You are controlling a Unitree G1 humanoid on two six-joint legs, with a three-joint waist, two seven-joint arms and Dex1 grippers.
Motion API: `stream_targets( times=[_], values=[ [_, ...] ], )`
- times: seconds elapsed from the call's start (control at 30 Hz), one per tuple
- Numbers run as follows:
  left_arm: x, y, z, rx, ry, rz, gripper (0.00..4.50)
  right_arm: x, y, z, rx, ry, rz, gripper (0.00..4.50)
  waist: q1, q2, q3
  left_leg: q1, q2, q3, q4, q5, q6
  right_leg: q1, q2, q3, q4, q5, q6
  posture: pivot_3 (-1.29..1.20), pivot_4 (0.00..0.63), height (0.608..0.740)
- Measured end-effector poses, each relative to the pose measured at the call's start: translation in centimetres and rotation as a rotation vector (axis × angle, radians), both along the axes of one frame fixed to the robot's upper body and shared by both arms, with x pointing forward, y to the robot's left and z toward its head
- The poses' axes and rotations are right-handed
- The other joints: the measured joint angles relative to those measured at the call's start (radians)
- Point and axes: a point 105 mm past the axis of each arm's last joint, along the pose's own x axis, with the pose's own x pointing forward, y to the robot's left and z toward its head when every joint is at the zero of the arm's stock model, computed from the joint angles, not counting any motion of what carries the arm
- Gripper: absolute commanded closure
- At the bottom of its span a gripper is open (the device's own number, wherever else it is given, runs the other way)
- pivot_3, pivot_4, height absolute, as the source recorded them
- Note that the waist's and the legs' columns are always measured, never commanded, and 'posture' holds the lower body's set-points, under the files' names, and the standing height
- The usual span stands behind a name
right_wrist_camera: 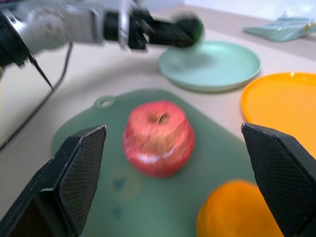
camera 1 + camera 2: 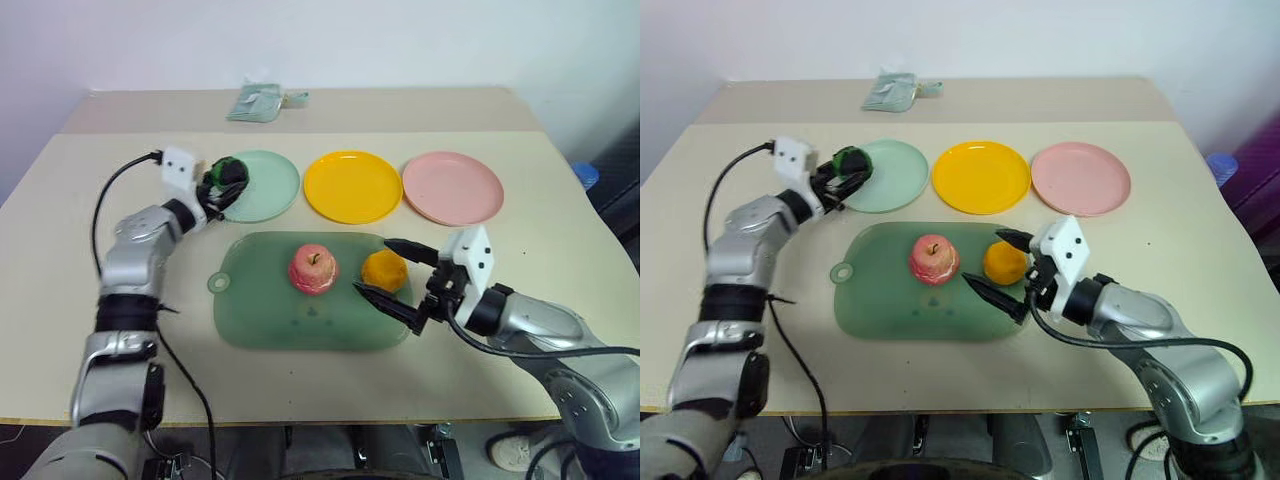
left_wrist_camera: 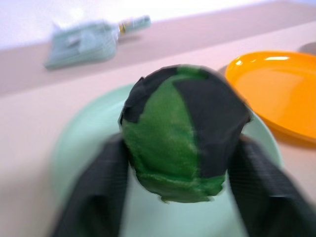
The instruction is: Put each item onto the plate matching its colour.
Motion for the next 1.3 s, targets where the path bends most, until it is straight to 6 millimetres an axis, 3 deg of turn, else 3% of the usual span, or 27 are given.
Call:
stream_targets(
  times=[0.03, 0.17, 0.33, 0.4, 0.5, 0.67, 0.8, 0.87, 1.03, 1.13, 1.2, 1.3],
  values=[
    [0.6, 0.0, -0.5, 0.015, 0.024, 0.030, 0.06, 0.2, 0.1, -0.1, -0.007, -0.001, -0.005, 0.00, -0.004, 0.000, 0.000, -0.001, 0.000, 0.000, 0.000, 0.000, 0.000, -0.002, 0.000, 0.000, 0.001, 0.000, 0.000, 0.00, 0.150, 0.740],
    [1.6, 0.6, -1.1, 0.049, 0.042, 0.102, 0.06, 1.4, 0.9, 0.1, -0.032, -0.025, -0.028, 0.00, -0.016, 0.000, 0.000, -0.007, 0.001, 0.001, 0.000, 0.001, -0.001, -0.010, 0.001, 0.001, 0.005, 0.000, -0.001, 0.00, 0.150, 0.740],
    [1.3, 2.8, 0.1, -0.033, -0.037, 0.134, 0.06, 2.5, 4.0, -0.1, -0.070, -0.023, 0.011, 0.00, -0.031, 0.000, 0.000, -0.007, 0.002, 0.000, 0.000, 0.002, -0.002, -0.011, 0.000, 0.000, 0.005, 0.000, -0.001, 0.00, 0.150, 0.740],
    [-0.2, 4.1, 0.7, -0.033, -0.101, 0.081, 0.06, 3.0, 5.5, -0.8, -0.101, -0.009, 0.027, 0.00, -0.036, 0.000, 0.000, -0.007, 0.003, 0.001, -0.001, 0.003, -0.003, -0.012, 0.000, 0.001, 0.005, 0.000, -0.001, 0.00, 0.150, 0.740],
    [-3.8, 5.1, -0.6, 0.032, -0.100, -0.092, 0.06, 3.5, 6.9, -1.8, -0.149, 0.003, 0.053, 0.00, -0.039, 0.000, 0.000, -0.007, 0.004, 0.001, -0.002, 0.005, -0.007, -0.013, -0.002, 0.001, 0.004, 0.000, -0.001, 0.00, 0.150, 0.740],
    [-10.5, 5.6, -4.5, 0.173, 0.046, -0.365, 0.06, 5.1, 7.6, -3.7, -0.193, 0.062, 0.028, 0.00, -0.023, -0.001, 0.000, -0.008, 0.004, 0.000, -0.001, 0.003, -0.003, -0.011, -0.003, 0.000, 0.004, 0.001, -0.001, 0.00, 0.150, 0.740],
    [-13.0, 4.7, -4.8, 0.178, 0.071, -0.475, 0.06, 5.2, 8.1, -4.3, -0.188, 0.098, 0.056, 0.00, -0.010, 0.000, 0.000, -0.007, 0.004, 0.000, -0.001, 0.003, -0.002, -0.010, -0.003, 0.000, 0.004, 0.001, -0.002, 0.00, 0.150, 0.740],
    [-13.9, 4.0, -4.6, 0.170, 0.067, -0.513, 0.06, 5.3, 8.1, -4.6, -0.194, 0.107, 0.063, 0.00, -0.009, 0.000, 0.000, -0.007, 0.004, 0.000, -0.001, 0.003, -0.002, -0.010, -0.002, 0.000, 0.004, 0.001, -0.002, 0.00, 0.150, 0.740],
    [-15.0, 3.1, -4.6, 0.164, 0.067, -0.548, 0.00, 5.3, 8.3, -4.6, -0.195, 0.104, 0.070, 1.42, -0.011, 0.000, 0.000, -0.007, 0.005, 0.000, -0.001, 0.003, -0.002, -0.011, -0.002, 0.000, 0.004, 0.001, -0.002, 0.00, 0.150, 0.740],
    [-15.5, 2.4, -4.4, 0.168, 0.055, -0.564, 0.00, 5.5, 7.9, -4.3, -0.187, 0.099, 0.051, 1.42, -0.011, 0.000, 0.000, -0.007, 0.005, 0.000, -0.001, 0.003, -0.002, -0.011, -0.002, 0.000, 0.004, 0.001, -0.002, 0.00, 0.150, 0.740],
    [-15.9, 1.5, -4.1, 0.145, 0.038, -0.587, 0.00, 6.2, 6.7, -3.0, -0.149, 0.069, 0.000, 1.42, -0.009, 0.000, 0.000, -0.007, 0.005, 0.000, -0.001, 0.003, -0.002, -0.011, -0.002, 0.000, 0.004, 0.001, -0.002, 0.00, 0.150, 0.740],
    [-16.9, 0.0, -4.0, 0.118, 0.031, -0.628, 0.00, 8.5, 3.1, 0.0, -0.106, -0.004, -0.176, 1.42, -0.007, 0.000, 0.000, -0.007, 0.004, 0.000, -0.001, 0.003, -0.002, -0.010, -0.002, 0.000, 0.004, 0.001, -0.002, 0.00, 0.150, 0.740]
  ],
)
